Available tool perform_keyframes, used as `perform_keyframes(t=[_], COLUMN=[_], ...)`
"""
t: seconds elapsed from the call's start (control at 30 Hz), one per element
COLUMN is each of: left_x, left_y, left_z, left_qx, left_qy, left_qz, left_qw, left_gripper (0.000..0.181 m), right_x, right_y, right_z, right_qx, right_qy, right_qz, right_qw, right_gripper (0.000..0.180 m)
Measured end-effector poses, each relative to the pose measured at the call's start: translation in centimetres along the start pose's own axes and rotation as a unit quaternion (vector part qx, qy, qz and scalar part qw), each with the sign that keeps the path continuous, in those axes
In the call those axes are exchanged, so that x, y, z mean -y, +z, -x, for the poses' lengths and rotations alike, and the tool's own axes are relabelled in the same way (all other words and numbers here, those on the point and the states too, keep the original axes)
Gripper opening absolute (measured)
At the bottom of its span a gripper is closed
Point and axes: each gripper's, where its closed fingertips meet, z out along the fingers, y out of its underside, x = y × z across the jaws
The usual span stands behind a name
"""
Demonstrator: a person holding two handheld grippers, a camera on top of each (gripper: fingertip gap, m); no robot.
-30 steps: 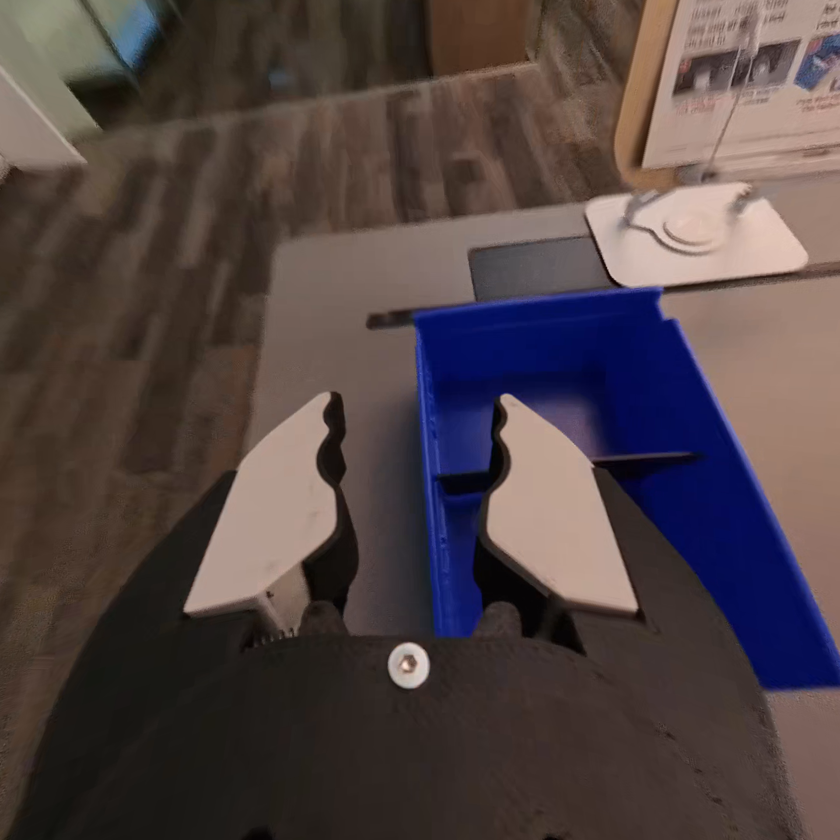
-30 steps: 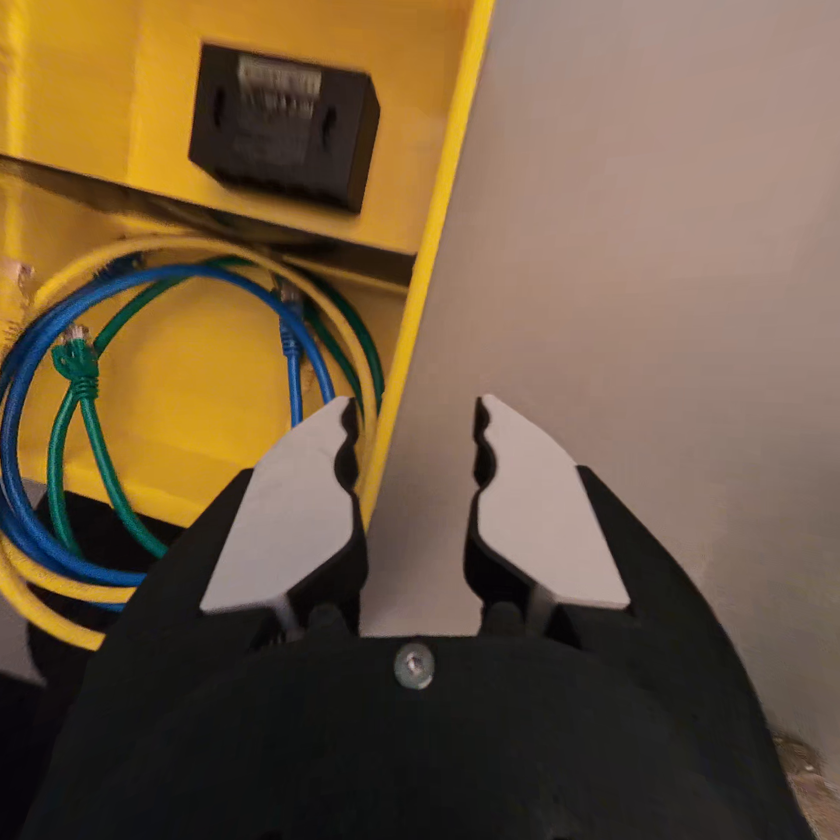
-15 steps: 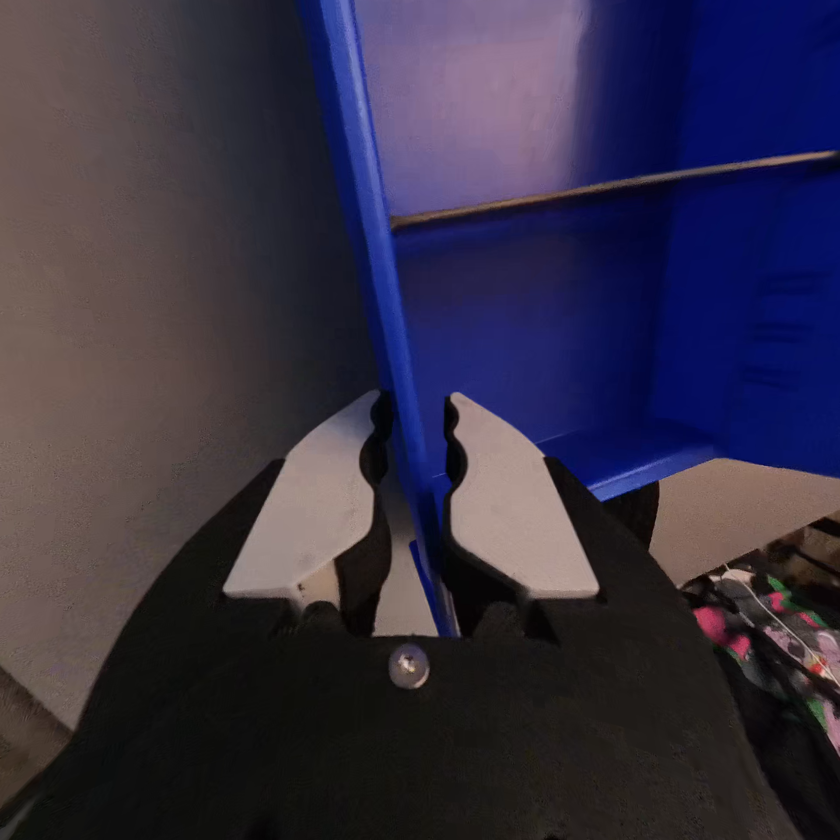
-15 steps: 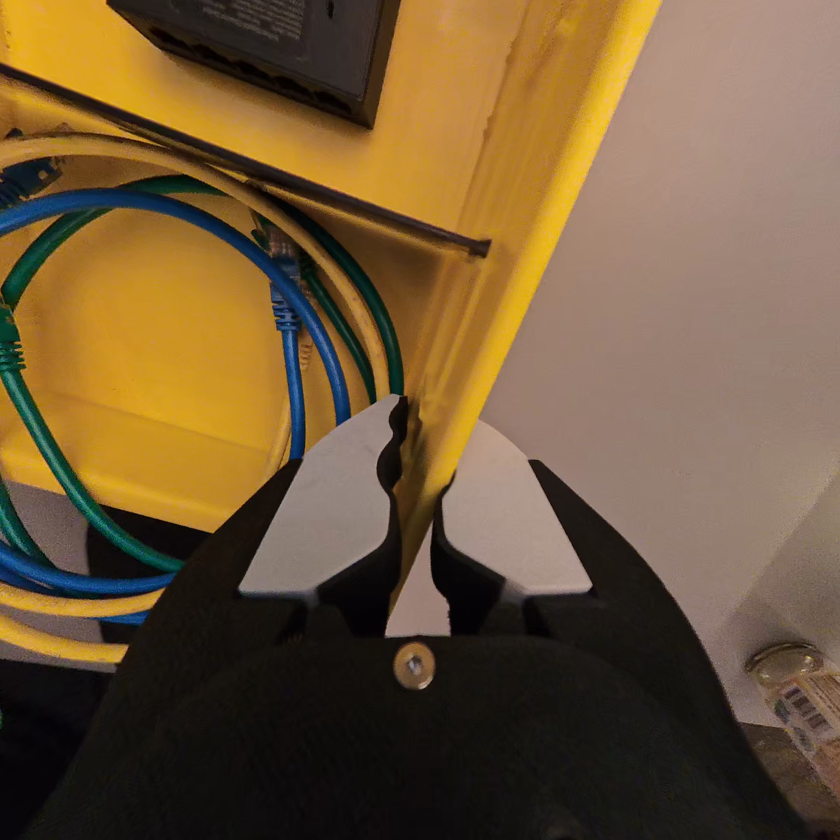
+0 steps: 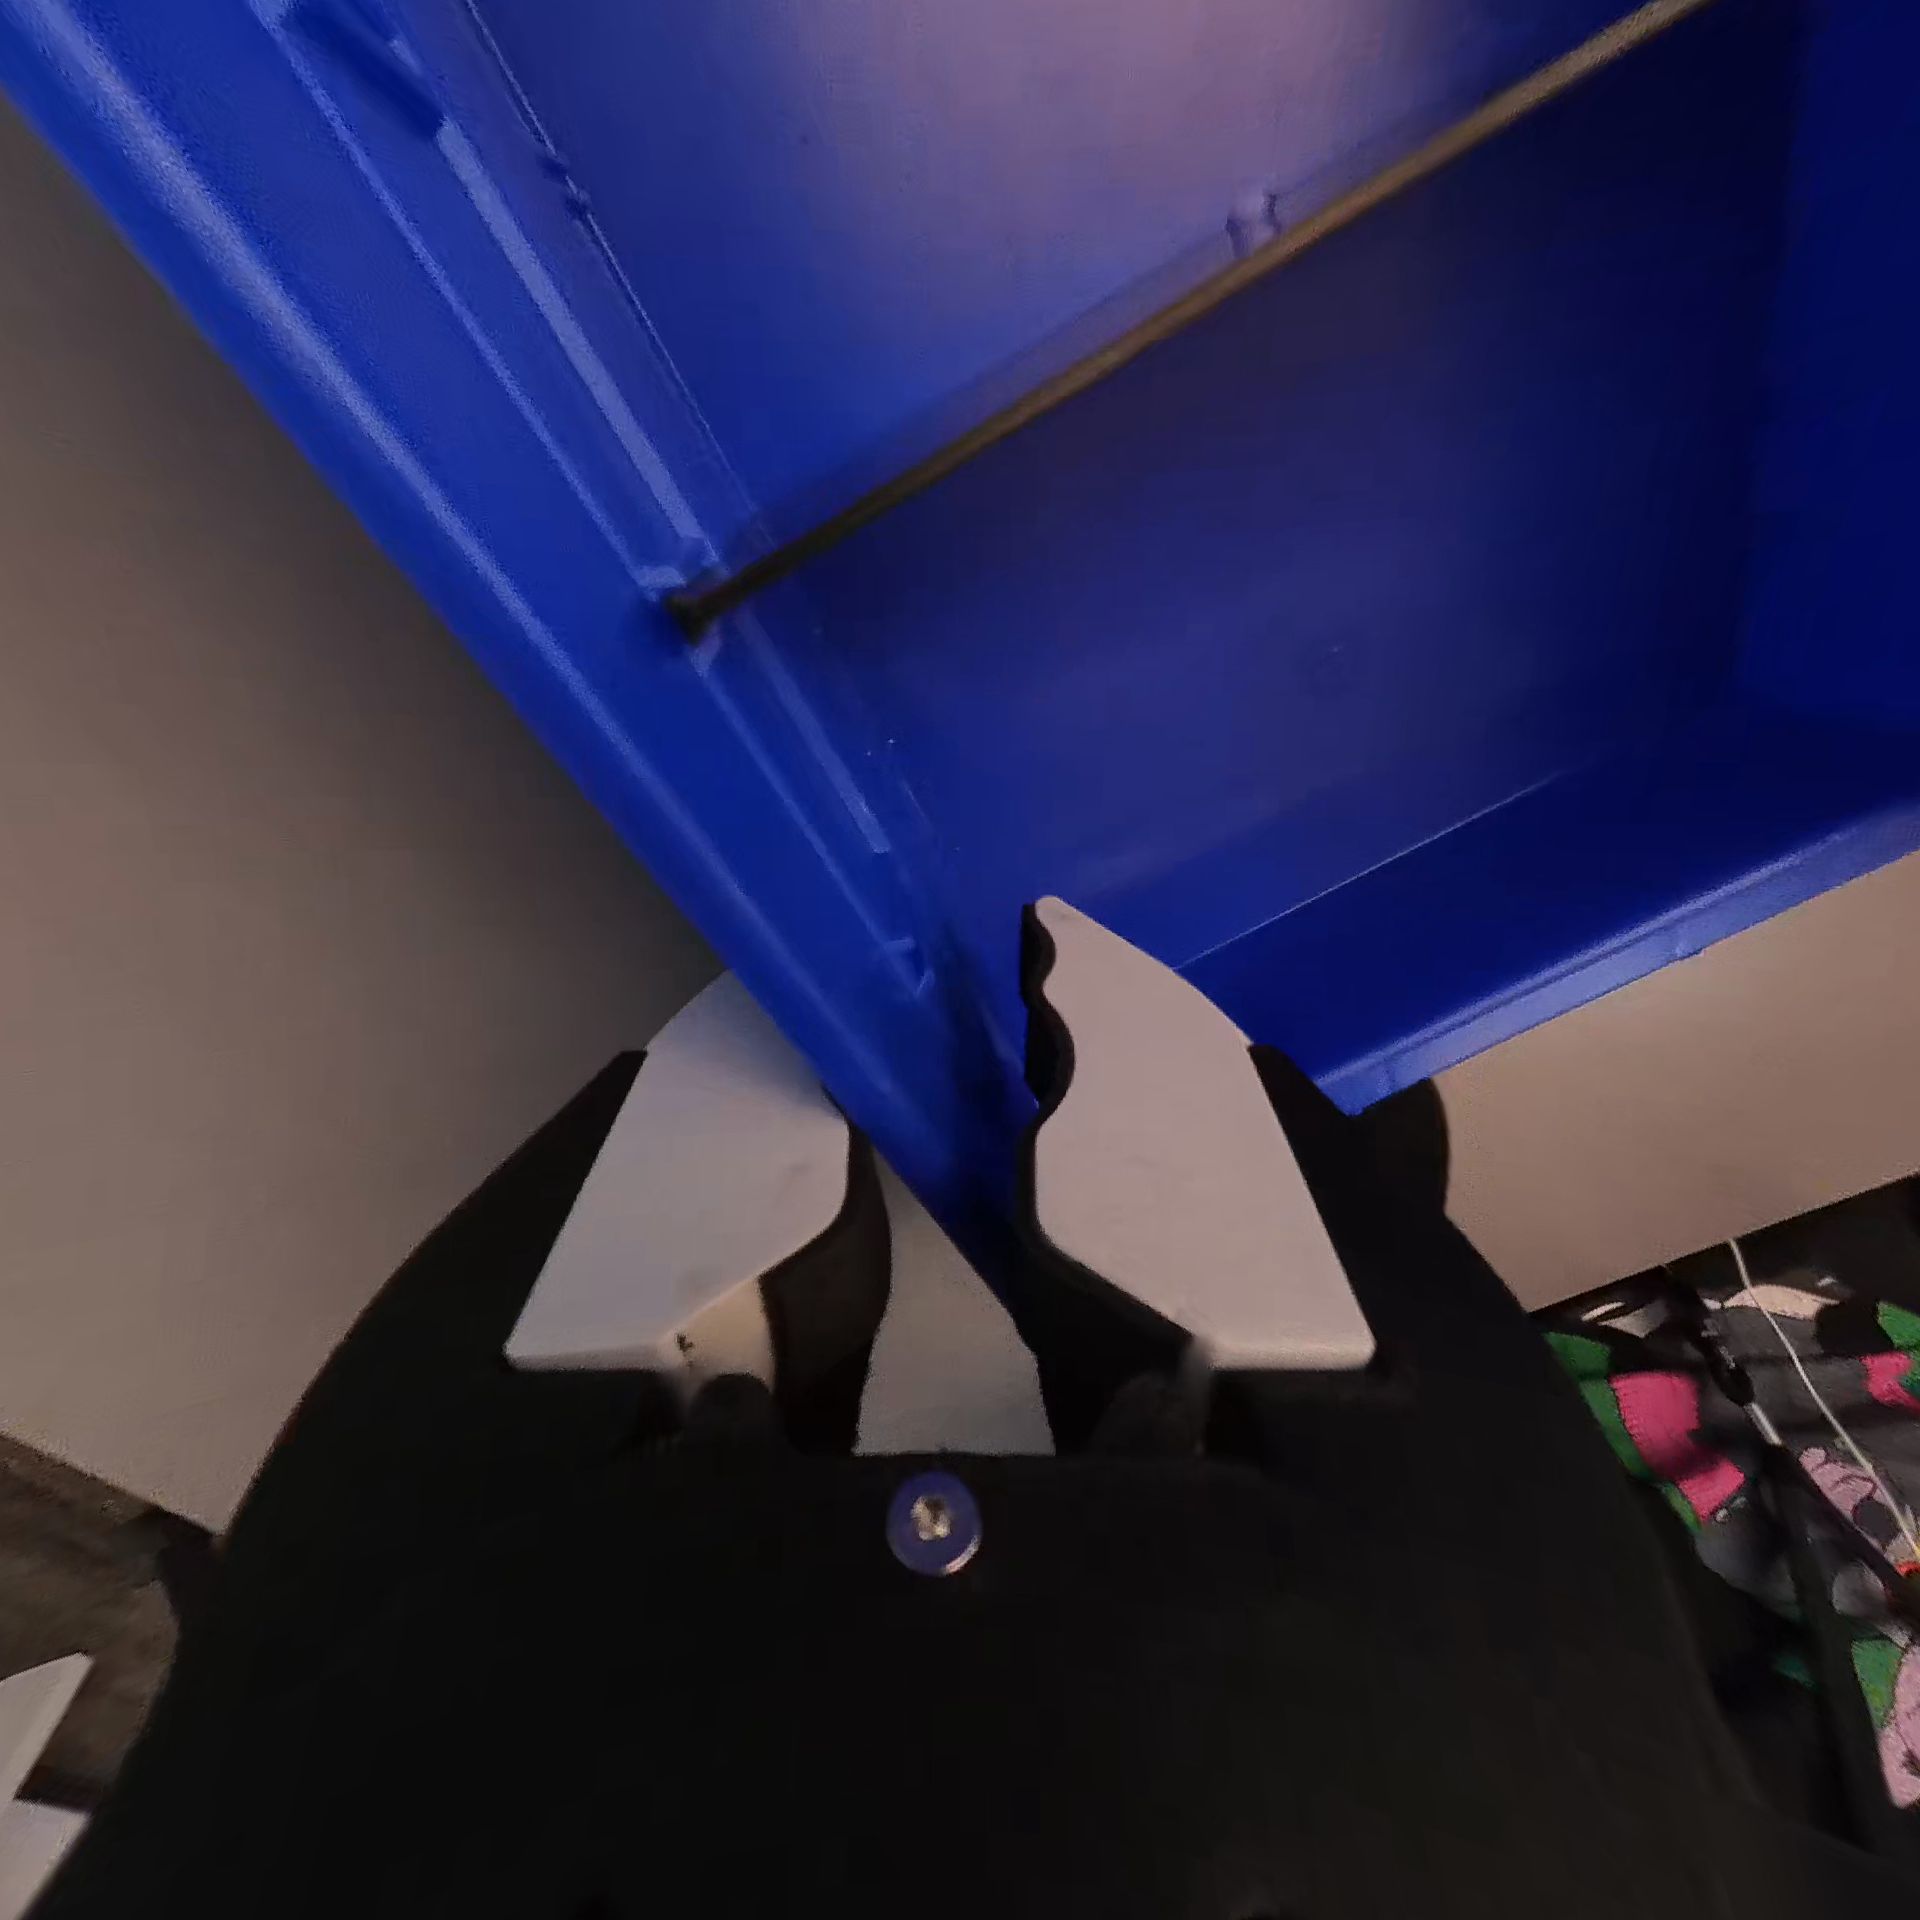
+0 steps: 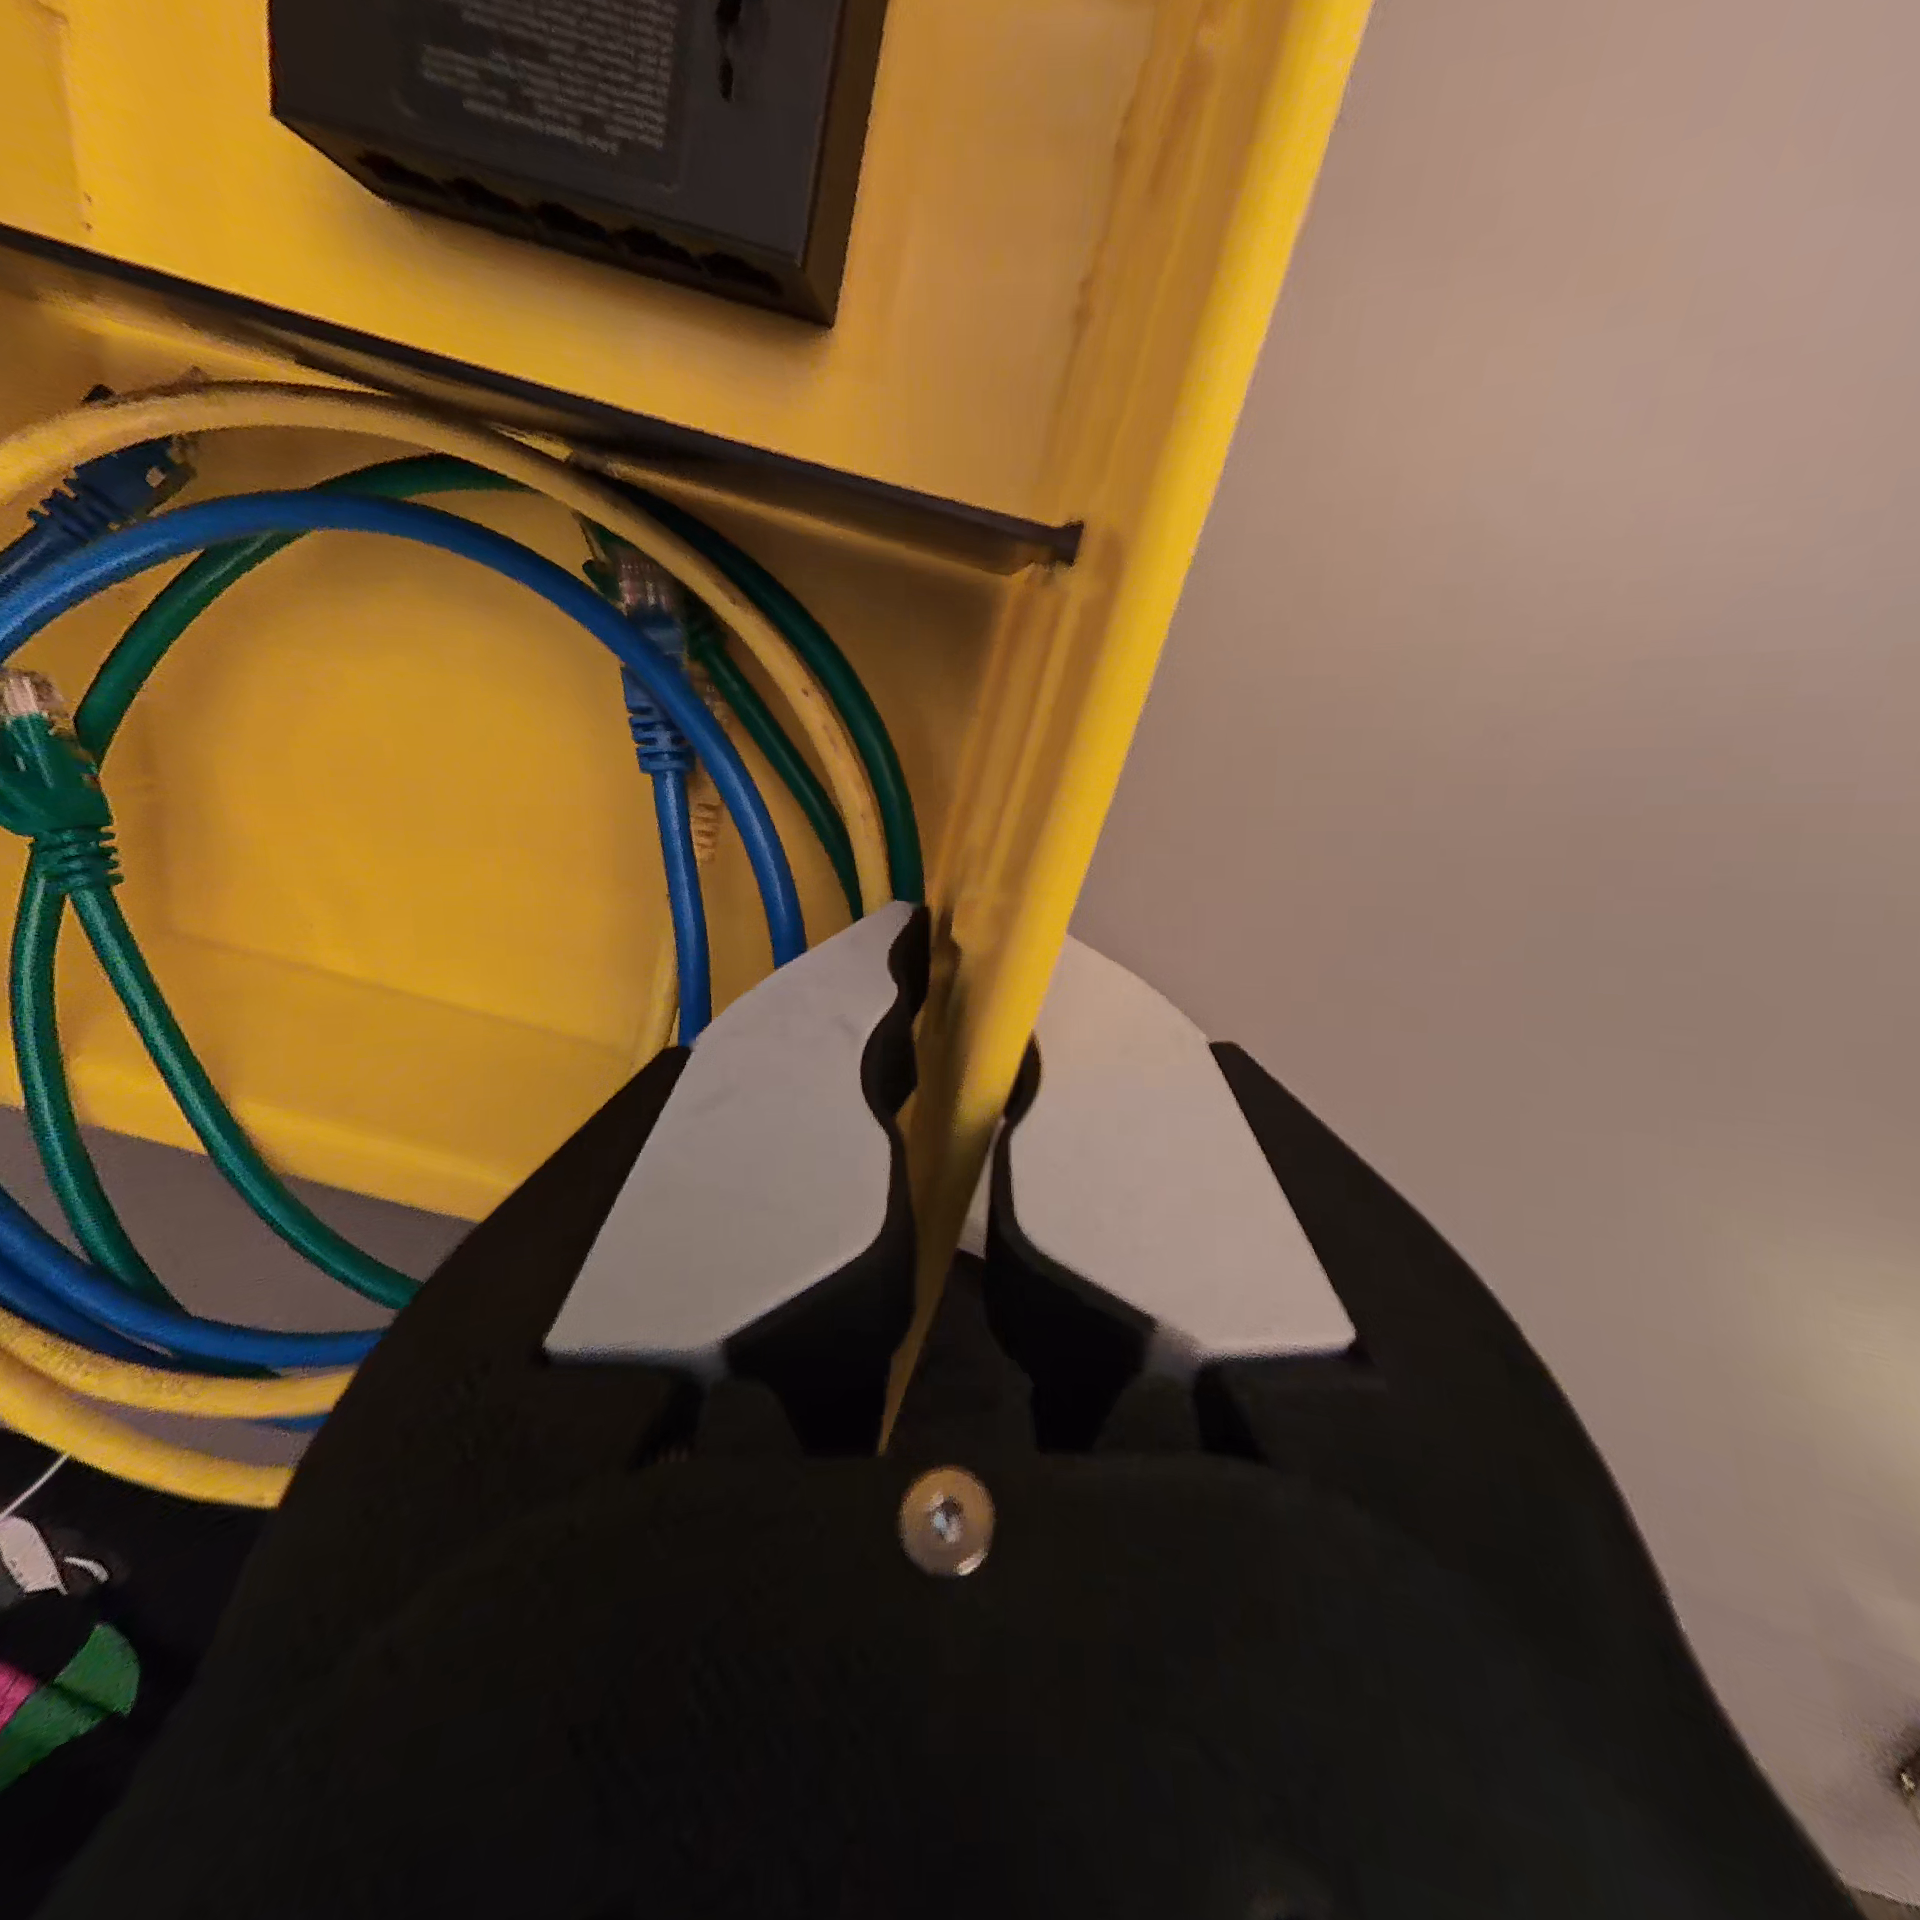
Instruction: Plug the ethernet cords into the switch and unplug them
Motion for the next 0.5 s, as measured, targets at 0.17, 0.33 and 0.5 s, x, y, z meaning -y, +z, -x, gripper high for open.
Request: perform_keyframes(t=[0.17,0.33,0.5], left_x=[0.9,-0.3,-1.2], left_y=[0.5,0.0,-2.8], left_z=[-3.3,-6.0,-5.3], left_qx=[-0.023,-0.061,-0.049], left_qy=[0.031,0.073,0.071], left_qz=[0.01,0.04,-0.013], left_qw=[0.999,0.995,0.996], left_gripper=[0.023,0.034,0.031], right_x=[3.2,9.4,11.7], right_y=[-6.2,-11.2,-3.2], right_z=[0.4,20.5,28.2], right_qx=[-0.142,0.017,0.082], right_qy=[0.004,-0.187,-0.157], right_qz=[-0.129,-0.399,-0.198], right_qw=[0.981,0.898,0.964], right_gripper=[0.04,0.064,0.079])
